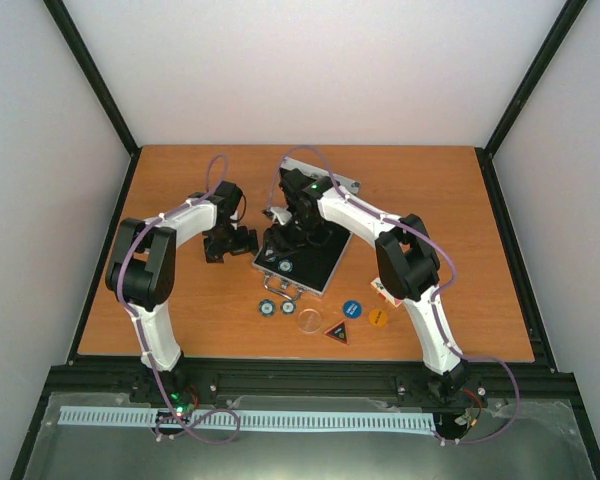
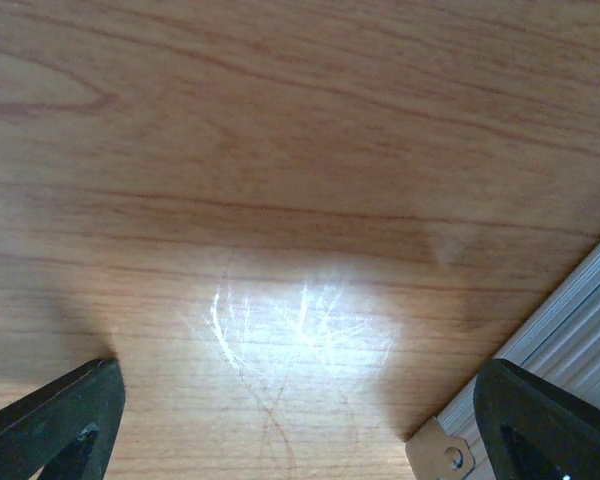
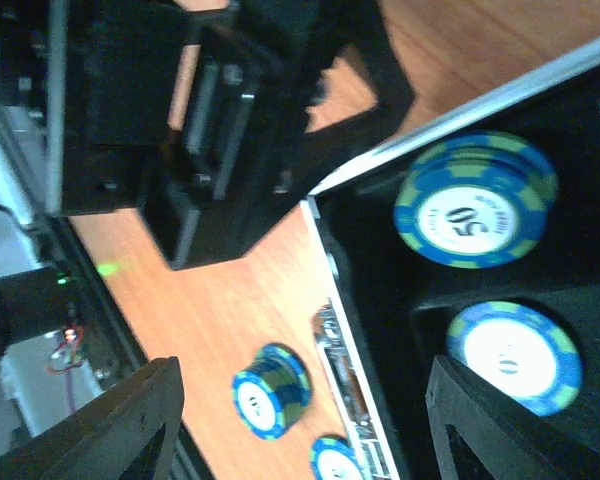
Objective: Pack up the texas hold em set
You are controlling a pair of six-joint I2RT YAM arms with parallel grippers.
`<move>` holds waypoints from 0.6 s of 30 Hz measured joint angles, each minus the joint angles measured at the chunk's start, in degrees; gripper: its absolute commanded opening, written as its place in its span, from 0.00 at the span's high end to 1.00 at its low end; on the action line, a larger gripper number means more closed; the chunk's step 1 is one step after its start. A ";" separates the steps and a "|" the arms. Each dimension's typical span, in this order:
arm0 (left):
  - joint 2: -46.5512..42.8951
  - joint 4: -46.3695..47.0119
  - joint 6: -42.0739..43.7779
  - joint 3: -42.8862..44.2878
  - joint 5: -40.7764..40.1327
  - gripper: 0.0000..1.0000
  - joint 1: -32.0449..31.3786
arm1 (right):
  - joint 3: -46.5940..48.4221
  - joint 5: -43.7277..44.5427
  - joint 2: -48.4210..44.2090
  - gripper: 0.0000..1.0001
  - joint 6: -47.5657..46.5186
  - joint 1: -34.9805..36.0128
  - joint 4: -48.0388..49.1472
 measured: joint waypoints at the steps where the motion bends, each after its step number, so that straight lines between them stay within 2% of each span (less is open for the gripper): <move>1: 0.00 0.00 0.00 0.00 -0.02 0.02 0.00 | 0.04 0.94 0.00 0.32 0.07 0.00 -0.13; 14: 0.46 -0.31 0.02 0.70 0.04 0.01 -0.17 | -0.15 18.12 0.00 0.33 2.75 -0.11 -4.61; 18: 0.52 -0.31 0.02 0.74 0.09 0.02 -0.17 | -3.56 22.62 -0.04 0.33 4.20 -0.46 -4.52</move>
